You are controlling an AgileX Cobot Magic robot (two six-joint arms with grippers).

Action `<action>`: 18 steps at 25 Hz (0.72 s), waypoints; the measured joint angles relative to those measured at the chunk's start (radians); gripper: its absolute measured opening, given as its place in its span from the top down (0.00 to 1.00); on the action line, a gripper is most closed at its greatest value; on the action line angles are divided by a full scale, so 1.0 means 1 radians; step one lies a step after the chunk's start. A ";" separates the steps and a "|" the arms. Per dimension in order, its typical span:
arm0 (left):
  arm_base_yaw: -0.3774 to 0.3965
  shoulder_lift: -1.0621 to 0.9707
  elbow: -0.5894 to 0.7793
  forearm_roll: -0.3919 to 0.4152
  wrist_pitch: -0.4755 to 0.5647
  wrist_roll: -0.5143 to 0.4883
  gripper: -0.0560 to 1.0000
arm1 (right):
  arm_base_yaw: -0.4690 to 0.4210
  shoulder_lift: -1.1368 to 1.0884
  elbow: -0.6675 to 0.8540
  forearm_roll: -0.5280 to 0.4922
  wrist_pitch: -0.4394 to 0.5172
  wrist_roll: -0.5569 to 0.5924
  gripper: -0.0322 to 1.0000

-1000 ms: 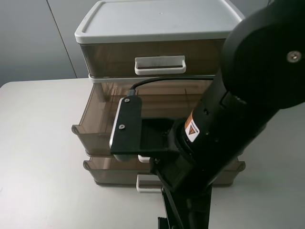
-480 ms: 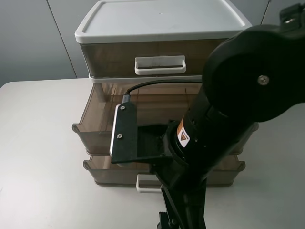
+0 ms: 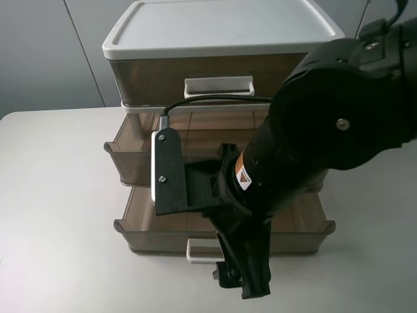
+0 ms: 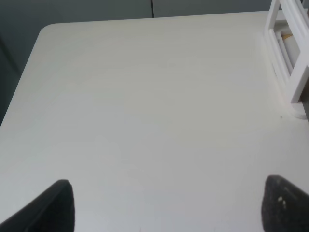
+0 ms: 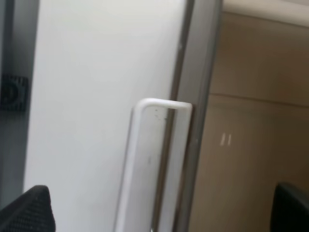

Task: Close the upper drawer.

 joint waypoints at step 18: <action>0.000 0.000 0.000 0.000 0.000 -0.002 0.25 | -0.114 0.029 0.000 -0.146 -0.058 -0.022 0.31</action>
